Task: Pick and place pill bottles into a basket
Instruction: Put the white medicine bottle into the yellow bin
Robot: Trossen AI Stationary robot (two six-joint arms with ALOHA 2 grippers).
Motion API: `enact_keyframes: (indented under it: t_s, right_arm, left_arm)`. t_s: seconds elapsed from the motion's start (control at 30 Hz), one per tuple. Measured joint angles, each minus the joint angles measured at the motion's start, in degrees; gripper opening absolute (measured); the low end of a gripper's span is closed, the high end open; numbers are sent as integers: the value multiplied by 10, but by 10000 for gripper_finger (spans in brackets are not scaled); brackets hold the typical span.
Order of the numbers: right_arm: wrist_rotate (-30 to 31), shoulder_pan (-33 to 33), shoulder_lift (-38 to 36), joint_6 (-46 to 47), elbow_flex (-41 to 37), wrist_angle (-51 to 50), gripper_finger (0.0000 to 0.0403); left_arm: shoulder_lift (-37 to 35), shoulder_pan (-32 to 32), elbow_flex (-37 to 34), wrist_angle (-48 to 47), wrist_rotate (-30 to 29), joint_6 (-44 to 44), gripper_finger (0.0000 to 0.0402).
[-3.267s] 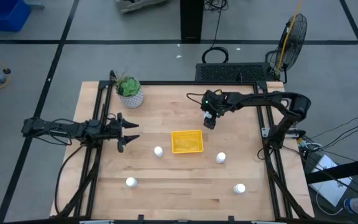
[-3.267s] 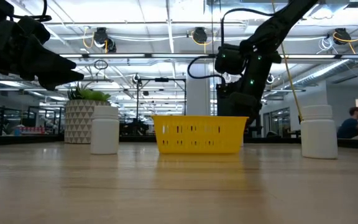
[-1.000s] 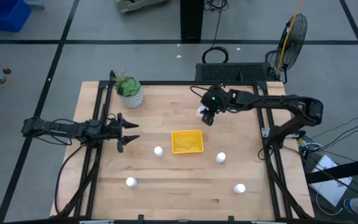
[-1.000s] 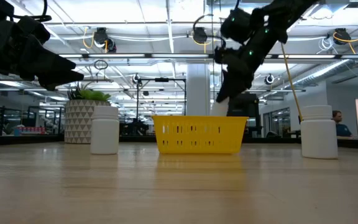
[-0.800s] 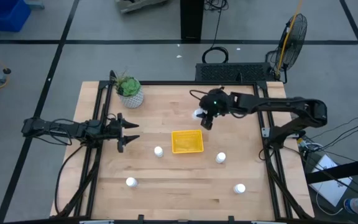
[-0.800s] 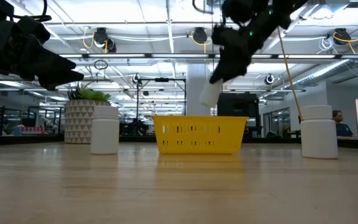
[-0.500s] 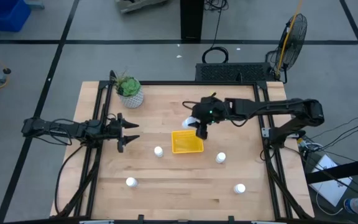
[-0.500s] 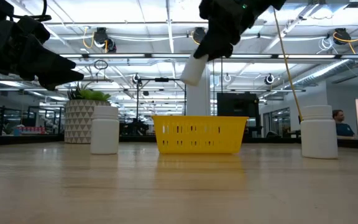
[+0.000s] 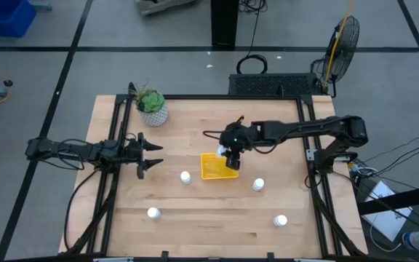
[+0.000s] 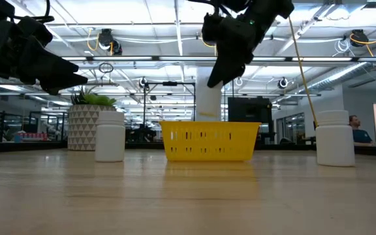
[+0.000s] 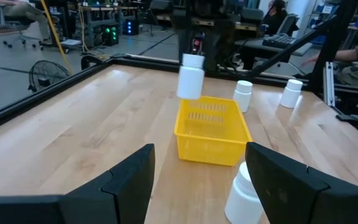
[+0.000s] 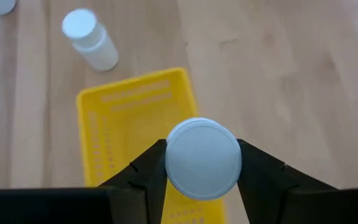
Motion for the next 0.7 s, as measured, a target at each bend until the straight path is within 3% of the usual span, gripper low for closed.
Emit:
enact_keyframes:
  t_s: [0.37,0.7]
  right_arm:
    - [-7,28,5,33,-1,-29,146]
    - [-5,25,5,49,-57,7,146]
  left_arm:
    - [0,0,0,-1,0,0,257]
    - [0,0,0,-1,0,1,257]
